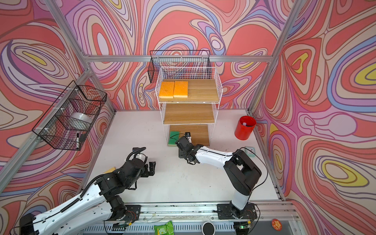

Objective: Arrange cleaning sponges on a shelf
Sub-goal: Place the cleaning sponge at the shelf.

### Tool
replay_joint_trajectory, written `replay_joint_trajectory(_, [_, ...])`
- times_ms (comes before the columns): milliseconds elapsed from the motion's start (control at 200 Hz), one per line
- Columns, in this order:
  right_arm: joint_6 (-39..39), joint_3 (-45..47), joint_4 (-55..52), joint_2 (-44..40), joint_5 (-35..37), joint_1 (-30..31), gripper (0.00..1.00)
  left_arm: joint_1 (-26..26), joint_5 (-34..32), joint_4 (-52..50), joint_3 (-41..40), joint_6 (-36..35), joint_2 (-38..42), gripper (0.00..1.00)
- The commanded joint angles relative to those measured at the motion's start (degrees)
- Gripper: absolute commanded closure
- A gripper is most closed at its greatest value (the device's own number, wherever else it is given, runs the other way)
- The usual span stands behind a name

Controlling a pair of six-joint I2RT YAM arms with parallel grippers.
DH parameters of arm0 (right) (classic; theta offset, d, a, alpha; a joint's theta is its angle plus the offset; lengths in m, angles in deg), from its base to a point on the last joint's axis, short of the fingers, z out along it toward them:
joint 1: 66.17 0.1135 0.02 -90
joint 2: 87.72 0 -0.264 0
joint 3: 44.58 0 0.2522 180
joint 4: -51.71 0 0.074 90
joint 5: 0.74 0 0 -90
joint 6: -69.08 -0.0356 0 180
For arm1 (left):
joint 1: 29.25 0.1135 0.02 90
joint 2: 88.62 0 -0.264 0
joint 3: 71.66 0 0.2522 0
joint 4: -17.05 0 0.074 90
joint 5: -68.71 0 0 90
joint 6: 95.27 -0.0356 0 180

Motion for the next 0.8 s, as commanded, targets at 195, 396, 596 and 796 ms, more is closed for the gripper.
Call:
replay_joint_trajectory(195, [-0.73,-6.43,-0.16,5.44,-3.11,-4.62,0.33,0.75,-3.99,5.96,1.25,-2.61,-4.65,0.01])
replay_joint_trajectory(396, [-0.6,-8.64,-0.07,8.21,-4.03,-5.66,0.33,1.38,-5.18,9.14,2.93,-5.68,-8.05,0.0])
replay_joint_trajectory(596, [-0.65,-10.91,-0.24,10.75,-4.77,-6.53,0.33,2.84,-3.18,11.01,1.4,-5.45,-8.45,0.0])
replay_joint_trajectory(796, [-0.19,-14.5,-2.13,13.52,-5.63,-7.16,0.33,4.13,-1.25,12.1,0.75,-5.44,-9.12,0.0])
